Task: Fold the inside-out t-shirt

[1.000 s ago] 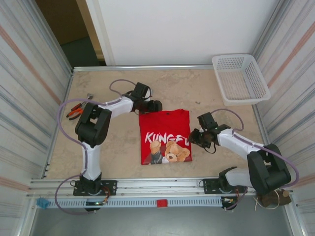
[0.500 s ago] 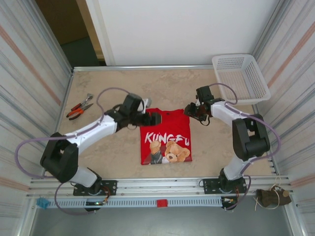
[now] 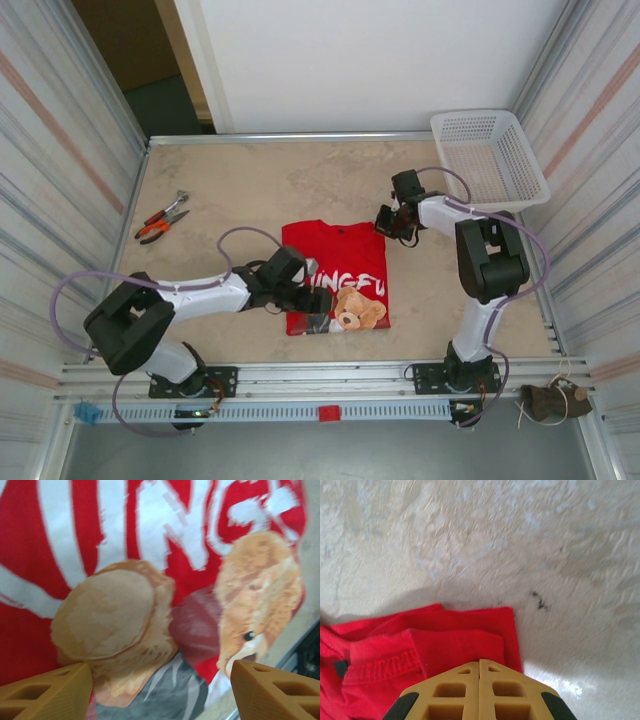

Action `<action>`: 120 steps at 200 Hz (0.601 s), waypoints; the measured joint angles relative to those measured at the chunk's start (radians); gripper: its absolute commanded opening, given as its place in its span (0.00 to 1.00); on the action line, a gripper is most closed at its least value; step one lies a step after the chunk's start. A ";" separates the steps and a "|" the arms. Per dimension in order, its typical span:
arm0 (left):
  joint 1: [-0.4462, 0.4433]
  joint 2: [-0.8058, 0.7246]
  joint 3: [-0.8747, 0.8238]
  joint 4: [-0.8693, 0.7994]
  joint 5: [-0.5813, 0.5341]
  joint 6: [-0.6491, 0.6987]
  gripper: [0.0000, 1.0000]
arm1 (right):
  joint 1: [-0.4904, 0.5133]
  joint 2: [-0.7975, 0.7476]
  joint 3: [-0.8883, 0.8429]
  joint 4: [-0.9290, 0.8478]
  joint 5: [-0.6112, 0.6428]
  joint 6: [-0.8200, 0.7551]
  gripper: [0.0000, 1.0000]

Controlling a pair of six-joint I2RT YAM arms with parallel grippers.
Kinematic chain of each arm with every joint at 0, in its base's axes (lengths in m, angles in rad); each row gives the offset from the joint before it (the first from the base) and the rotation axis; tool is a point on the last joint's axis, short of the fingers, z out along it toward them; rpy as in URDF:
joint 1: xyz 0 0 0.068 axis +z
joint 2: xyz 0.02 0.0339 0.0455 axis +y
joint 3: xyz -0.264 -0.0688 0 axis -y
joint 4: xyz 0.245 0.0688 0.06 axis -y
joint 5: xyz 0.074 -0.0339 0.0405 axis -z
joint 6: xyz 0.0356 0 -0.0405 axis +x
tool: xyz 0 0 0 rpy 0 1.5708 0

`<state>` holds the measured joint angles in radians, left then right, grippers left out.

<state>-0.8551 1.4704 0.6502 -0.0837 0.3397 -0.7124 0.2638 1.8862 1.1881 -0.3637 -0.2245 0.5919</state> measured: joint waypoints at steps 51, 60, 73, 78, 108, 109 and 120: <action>0.000 0.009 -0.022 0.060 -0.002 -0.003 0.73 | -0.045 0.070 0.114 -0.011 -0.005 -0.014 0.31; 0.000 0.007 -0.018 0.053 -0.003 -0.002 0.74 | -0.045 0.063 0.113 -0.015 -0.008 -0.025 0.39; 0.000 0.000 -0.003 0.021 -0.009 0.005 0.74 | -0.045 0.037 0.097 -0.018 -0.011 -0.031 0.42; -0.001 -0.006 0.007 -0.001 -0.014 0.008 0.74 | -0.045 0.018 0.084 -0.019 -0.012 -0.032 0.43; -0.024 -0.036 0.142 -0.102 -0.026 0.036 0.74 | -0.038 -0.131 0.005 -0.031 -0.029 -0.029 0.38; -0.025 -0.036 0.146 -0.103 -0.025 0.036 0.74 | -0.037 -0.134 0.005 -0.031 -0.031 -0.029 0.38; -0.048 -0.026 0.216 -0.100 -0.018 0.049 0.74 | -0.029 -0.170 -0.004 -0.027 -0.042 -0.026 0.36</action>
<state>-0.9031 1.4445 0.8658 -0.1841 0.3222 -0.6636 0.2348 1.7164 1.1843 -0.3908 -0.2668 0.5655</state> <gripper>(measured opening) 0.742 0.381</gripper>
